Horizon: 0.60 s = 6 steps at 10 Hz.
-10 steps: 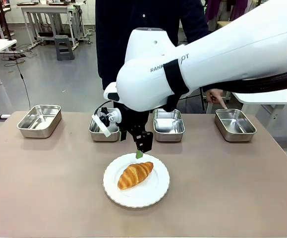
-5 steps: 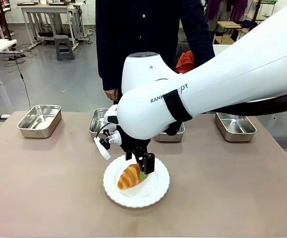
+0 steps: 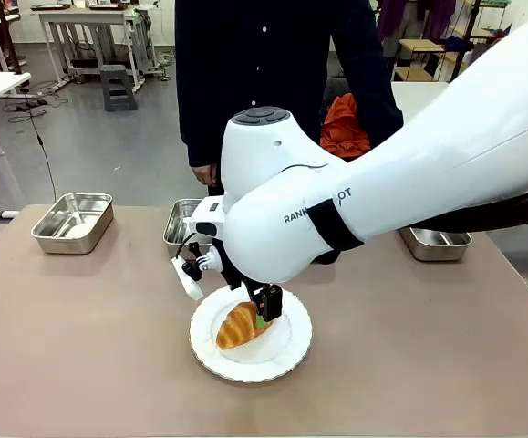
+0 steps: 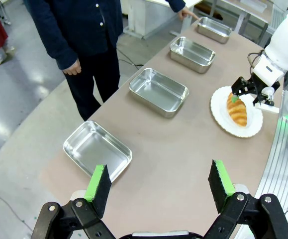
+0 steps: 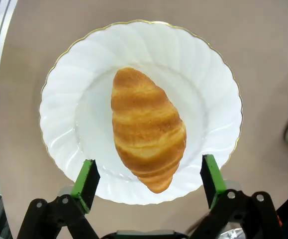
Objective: Place the bread in the container.
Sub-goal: Place the Butter Roll into the Airtight Container indicated by the human.
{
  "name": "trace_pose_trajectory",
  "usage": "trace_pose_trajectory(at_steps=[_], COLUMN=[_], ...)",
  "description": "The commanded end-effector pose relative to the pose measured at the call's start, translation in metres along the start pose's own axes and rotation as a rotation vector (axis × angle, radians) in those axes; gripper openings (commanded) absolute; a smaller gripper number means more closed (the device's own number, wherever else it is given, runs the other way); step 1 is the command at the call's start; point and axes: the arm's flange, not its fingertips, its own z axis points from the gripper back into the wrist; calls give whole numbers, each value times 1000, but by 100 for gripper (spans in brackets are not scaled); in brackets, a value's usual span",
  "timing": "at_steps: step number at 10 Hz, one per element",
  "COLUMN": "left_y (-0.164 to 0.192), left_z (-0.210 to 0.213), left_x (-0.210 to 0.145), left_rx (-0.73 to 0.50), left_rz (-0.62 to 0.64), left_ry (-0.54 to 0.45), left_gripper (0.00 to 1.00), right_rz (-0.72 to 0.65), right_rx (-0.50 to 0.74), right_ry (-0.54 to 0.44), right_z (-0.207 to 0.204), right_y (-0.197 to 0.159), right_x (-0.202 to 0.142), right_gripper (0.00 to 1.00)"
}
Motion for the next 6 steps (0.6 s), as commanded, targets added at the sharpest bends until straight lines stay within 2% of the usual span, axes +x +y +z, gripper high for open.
trace_pose_trajectory(at_steps=[1,6], left_y=[-1,-1], left_z=[1,1], left_x=[0,0], left_rx=[3,3], left_rz=[-6,-6], left_ry=[2,2], left_gripper=[100,100], right_rz=[-6,21], right_rx=[-10,25], right_ry=[6,-21], right_z=[-13,-39], right_y=[-2,-13], right_x=[0,-3], right_gripper=[100,100])
